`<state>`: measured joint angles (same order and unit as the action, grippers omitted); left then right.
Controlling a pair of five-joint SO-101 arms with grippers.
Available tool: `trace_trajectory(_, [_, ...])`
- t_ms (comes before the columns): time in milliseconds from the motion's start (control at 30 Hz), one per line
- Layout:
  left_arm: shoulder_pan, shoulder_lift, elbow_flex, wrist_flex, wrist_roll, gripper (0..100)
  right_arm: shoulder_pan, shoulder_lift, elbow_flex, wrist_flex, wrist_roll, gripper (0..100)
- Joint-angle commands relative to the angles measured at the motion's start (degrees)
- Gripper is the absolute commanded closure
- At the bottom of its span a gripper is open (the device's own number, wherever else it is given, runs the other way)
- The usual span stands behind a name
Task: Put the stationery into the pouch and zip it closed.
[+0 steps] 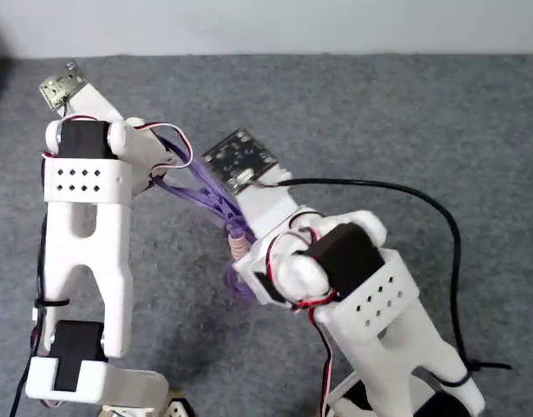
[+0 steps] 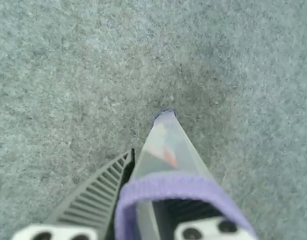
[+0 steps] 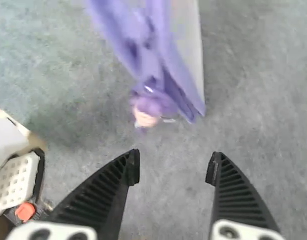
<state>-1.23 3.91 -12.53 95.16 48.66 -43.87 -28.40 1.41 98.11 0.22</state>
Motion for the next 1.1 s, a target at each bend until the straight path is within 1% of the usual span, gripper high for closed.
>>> trace_trajectory(0, [-1.05, 4.22, 0.75, -1.32, 1.05, 99, -1.27, 0.75, -2.29, -4.62, -1.05, 76.8])
trace_trajectory(267, [-1.05, 4.22, 0.66, -1.23, 2.20, 99, -1.45, 6.55, -2.55, -11.03, -1.14, 76.8])
trace_trajectory(467, [-0.97, 4.22, 0.75, -0.88, 2.20, 99, -1.19, 7.16, -2.46, -12.26, -1.05, 77.0])
trace_trajectory(533, [-0.97, 4.22, 0.75, -0.88, 2.20, 99, -1.10, 6.81, -2.37, -11.65, -0.70, 81.0])
trace_trajectory(700, [-1.05, 4.13, 0.75, -0.88, 2.20, 99, 0.22, 6.64, -2.55, -9.01, -0.53, 98.9])
trace_trajectory(767, [-0.97, 4.13, 0.75, -0.88, 2.20, 99, 1.45, 6.37, -2.64, -9.01, 1.23, 98.3])
trace_trajectory(900, [-1.23, 3.96, 0.75, -0.88, 2.02, 99, 3.65, 2.24, -2.64, -9.27, 7.38, 99.0])
trace_trajectory(1067, [-0.79, 3.78, 0.40, -1.67, 1.93, 99, 3.74, -2.86, -2.64, -6.90, 13.80, 99.0])
